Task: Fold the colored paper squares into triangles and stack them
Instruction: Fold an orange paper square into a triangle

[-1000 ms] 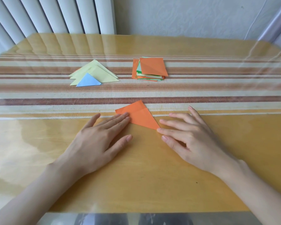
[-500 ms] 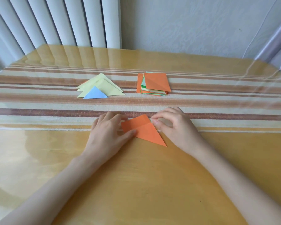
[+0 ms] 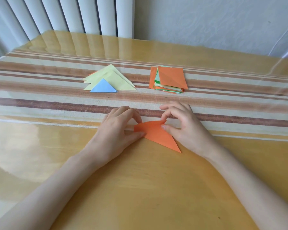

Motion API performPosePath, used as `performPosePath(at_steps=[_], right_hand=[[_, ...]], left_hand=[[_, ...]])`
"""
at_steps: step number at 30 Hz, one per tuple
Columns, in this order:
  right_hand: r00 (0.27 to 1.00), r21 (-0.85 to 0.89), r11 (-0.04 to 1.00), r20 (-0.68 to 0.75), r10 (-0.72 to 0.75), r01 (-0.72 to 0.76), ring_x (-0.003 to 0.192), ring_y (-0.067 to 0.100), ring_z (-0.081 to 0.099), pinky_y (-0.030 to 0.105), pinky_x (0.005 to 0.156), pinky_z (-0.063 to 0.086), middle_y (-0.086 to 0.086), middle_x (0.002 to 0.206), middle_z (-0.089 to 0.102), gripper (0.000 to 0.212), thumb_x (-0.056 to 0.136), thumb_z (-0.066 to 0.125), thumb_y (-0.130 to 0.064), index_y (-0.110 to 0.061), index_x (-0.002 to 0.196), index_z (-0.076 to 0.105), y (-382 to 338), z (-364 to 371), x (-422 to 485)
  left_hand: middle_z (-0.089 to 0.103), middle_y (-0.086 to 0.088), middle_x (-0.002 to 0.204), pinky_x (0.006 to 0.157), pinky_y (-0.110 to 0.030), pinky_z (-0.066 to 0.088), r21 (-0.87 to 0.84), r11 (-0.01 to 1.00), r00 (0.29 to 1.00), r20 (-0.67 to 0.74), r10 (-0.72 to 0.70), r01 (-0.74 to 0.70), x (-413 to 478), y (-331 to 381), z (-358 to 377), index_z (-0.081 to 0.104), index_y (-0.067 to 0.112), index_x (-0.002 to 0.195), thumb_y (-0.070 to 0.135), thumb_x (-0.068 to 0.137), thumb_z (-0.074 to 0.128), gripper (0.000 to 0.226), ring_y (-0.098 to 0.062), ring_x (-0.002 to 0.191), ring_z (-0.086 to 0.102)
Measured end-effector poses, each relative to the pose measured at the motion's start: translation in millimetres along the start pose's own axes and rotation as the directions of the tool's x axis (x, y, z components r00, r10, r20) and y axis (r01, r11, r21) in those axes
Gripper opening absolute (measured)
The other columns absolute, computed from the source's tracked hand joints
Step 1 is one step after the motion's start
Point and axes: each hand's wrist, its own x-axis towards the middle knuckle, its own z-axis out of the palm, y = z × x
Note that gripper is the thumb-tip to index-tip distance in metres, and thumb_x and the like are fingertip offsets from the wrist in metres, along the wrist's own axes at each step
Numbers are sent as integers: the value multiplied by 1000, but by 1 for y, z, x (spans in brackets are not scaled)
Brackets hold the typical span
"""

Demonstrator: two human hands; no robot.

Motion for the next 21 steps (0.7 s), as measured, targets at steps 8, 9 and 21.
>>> performPosePath(at_steps=[8,9,21], right_hand=[[977,-230,951,-14,-214,205,125,23,40,32,108,31,2,115,64,31,88,43,-16,-15,90,74,9,-2,-17],[972,-263,939,-19,-234,221,123,25,41,40,106,35,3,114,65,37,87,39,-13,-14,90,75,7,-4,-18],[963,-627,749,6,-269,213,78,27,47,37,68,33,3,83,51,62,73,31,-1,-22,117,69,-31,21,-24]], left_hand=[[64,5,114,97,-31,37,246,953,984,45,171,-177,-19,-1,0,70,21,104,26,84,37,38,-19,110,54],[64,4,117,98,-31,37,259,950,985,54,166,-175,-22,0,-1,70,21,108,23,82,34,44,-19,112,54],[63,-1,110,78,-34,50,446,886,991,29,129,-128,-39,14,0,69,25,114,24,83,36,46,-24,94,63]])
